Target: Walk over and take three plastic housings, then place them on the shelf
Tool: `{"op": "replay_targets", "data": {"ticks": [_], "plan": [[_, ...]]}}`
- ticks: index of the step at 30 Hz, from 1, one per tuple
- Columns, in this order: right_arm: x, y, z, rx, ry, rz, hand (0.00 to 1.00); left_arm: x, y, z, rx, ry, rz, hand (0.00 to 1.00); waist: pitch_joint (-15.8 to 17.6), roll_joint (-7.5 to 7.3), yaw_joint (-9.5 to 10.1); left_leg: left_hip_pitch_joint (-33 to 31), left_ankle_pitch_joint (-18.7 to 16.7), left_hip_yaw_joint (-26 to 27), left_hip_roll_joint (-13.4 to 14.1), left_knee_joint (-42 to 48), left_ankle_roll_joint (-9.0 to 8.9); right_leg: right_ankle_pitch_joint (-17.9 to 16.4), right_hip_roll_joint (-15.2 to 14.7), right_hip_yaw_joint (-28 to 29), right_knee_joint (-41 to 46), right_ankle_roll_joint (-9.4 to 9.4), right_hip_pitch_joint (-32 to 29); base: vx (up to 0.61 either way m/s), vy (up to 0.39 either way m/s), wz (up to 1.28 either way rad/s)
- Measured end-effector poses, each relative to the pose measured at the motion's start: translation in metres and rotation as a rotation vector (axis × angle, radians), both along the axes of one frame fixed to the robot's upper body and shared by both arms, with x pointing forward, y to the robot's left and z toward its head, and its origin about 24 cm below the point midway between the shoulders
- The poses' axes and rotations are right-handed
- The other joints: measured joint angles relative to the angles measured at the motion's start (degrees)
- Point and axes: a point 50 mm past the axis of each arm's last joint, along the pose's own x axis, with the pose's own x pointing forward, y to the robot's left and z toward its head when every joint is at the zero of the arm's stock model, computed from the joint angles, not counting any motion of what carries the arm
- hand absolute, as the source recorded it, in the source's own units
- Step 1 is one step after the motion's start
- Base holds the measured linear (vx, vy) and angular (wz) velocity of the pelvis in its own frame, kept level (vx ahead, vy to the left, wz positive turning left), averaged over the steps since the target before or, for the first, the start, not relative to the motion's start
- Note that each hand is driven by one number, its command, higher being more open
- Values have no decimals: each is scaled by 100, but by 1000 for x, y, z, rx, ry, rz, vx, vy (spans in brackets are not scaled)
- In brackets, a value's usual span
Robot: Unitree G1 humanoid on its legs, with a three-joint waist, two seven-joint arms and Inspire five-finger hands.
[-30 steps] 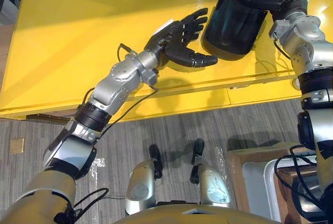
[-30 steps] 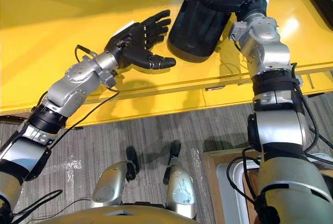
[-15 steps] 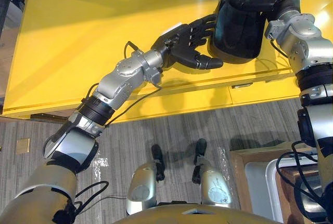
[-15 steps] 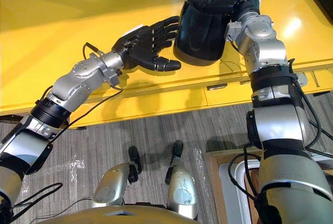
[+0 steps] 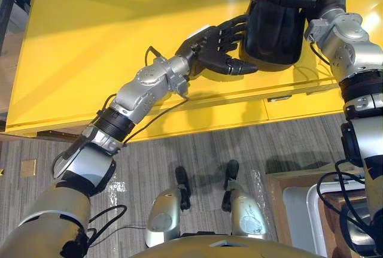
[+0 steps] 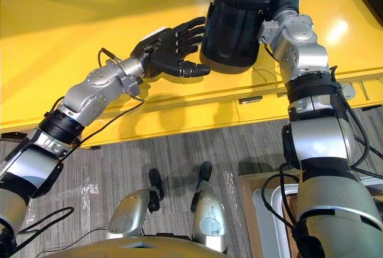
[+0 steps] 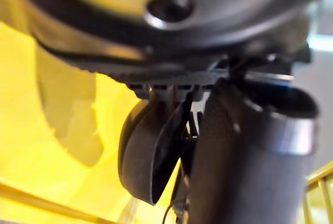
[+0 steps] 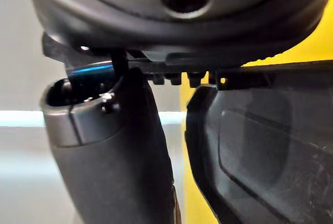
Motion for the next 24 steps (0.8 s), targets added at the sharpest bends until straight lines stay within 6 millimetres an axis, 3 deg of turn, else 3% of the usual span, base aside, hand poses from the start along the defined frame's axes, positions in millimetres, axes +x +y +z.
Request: {"op": "replay_targets", "data": {"ticks": [16, 24], "plan": [[5, 7, -10, 13, 19, 37, 100, 9, 3, -6, -94, 59, 45, 100, -11, 19, -79, 198, 234, -87, -60, -364, -27, -2, 1, -102, -25, -2, 96, -4, 1, 2], [8, 8, -17, 5, 17, 21, 100, 13, 4, 0, -138, 35, 61, 100, -49, 85, -90, 272, 423, -149, -113, -666, -27, 1, -3, -175, -56, -6, 85, 2, 8, 4]]}}
